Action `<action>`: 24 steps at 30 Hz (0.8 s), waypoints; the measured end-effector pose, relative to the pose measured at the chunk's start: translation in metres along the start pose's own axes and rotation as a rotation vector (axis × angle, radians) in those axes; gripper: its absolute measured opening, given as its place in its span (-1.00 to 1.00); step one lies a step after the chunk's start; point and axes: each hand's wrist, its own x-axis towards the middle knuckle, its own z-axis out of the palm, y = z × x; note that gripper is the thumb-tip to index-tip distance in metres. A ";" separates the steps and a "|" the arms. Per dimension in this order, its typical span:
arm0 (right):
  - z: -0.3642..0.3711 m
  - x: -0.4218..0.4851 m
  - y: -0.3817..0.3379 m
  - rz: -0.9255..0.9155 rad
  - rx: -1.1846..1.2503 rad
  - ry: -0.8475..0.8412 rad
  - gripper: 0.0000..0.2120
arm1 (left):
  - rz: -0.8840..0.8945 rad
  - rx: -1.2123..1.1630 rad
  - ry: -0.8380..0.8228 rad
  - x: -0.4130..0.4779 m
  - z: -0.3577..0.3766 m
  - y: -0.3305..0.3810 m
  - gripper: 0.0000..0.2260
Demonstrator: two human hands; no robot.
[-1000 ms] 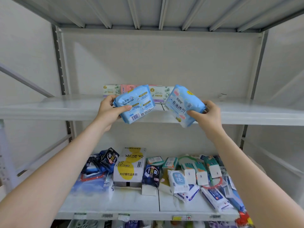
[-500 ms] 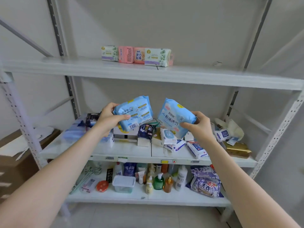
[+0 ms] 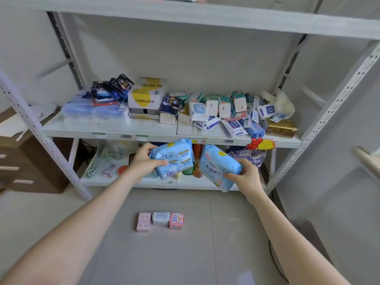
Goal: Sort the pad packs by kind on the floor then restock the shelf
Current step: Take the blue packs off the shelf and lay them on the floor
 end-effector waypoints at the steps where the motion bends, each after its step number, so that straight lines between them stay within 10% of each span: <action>1: -0.002 -0.006 0.014 0.022 -0.008 -0.005 -0.62 | -0.009 0.015 -0.009 -0.002 0.007 -0.011 -0.59; 24: 0.013 -0.006 0.223 0.422 -0.083 -0.028 -0.64 | -0.242 0.231 -0.186 0.077 0.124 -0.194 -0.60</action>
